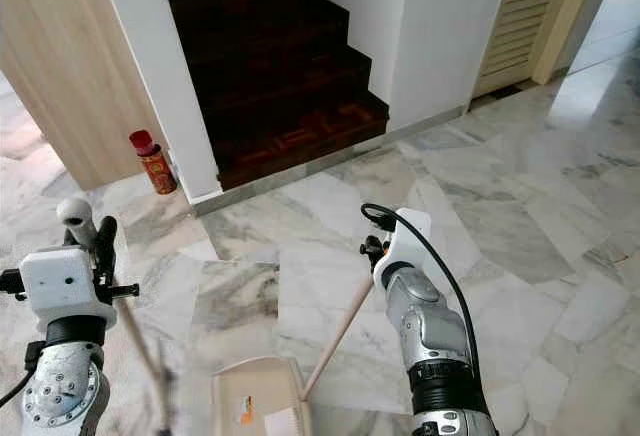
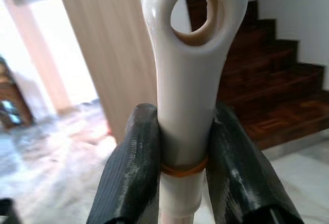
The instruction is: Sweep floor
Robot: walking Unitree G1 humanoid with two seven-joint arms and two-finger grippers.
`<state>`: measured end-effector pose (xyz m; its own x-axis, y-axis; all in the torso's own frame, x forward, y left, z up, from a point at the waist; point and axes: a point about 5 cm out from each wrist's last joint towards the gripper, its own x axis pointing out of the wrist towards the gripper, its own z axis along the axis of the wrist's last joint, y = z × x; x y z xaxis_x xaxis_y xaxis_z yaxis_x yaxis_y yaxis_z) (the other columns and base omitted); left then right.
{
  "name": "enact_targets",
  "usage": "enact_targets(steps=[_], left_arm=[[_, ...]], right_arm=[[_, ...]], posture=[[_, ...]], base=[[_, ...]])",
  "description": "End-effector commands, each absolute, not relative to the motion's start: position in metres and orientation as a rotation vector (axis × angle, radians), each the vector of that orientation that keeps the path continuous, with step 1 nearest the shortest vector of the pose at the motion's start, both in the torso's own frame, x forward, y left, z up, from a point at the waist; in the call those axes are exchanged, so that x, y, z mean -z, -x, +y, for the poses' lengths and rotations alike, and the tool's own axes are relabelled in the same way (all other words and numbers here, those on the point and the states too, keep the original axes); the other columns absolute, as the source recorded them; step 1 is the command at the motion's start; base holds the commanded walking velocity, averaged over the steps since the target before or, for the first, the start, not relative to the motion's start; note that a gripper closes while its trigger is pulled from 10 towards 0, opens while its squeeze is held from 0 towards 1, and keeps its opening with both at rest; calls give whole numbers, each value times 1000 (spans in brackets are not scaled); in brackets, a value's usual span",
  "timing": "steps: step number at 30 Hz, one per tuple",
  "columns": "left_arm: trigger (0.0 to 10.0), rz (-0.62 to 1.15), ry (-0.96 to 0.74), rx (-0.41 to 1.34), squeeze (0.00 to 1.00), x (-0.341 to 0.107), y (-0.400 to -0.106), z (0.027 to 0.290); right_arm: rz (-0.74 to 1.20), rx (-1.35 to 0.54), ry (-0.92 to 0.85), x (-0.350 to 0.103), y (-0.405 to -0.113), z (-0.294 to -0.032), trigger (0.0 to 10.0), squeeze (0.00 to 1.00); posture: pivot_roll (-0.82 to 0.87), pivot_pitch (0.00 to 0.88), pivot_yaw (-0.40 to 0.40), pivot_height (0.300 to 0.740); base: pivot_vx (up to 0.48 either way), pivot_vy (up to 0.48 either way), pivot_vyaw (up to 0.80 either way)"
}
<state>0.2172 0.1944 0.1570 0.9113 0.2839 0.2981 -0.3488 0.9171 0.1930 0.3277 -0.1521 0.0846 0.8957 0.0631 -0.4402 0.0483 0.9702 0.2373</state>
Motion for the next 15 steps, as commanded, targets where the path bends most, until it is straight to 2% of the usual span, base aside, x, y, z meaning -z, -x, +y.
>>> enact_targets(steps=[1, 8, 11, 15], left_arm=[[10000, -327, -287, -335, 0, -166, -213, 193], [10000, -287, -330, -295, 0, -153, -205, 187], [10000, -266, -330, -294, 0, -147, -204, 186], [10000, -267, -328, -292, 0, -146, -205, 186]], right_arm=[[377, -18, -268, -101, -334, -150, 10000, 0], [273, -18, -260, -112, -337, -151, 10000, 0], [238, -24, -251, -116, -337, -150, 10000, 0], [229, -20, -244, -116, -336, -151, 10000, 0]], posture=[[-198, 4, 65, 740], [-191, 4, 67, 740], [-192, 6, 68, 740], [-192, 7, 69, 740]], base=[[0, 0, 0], [0, 0, 0], [0, 0, 506], [0, 0, 800]])
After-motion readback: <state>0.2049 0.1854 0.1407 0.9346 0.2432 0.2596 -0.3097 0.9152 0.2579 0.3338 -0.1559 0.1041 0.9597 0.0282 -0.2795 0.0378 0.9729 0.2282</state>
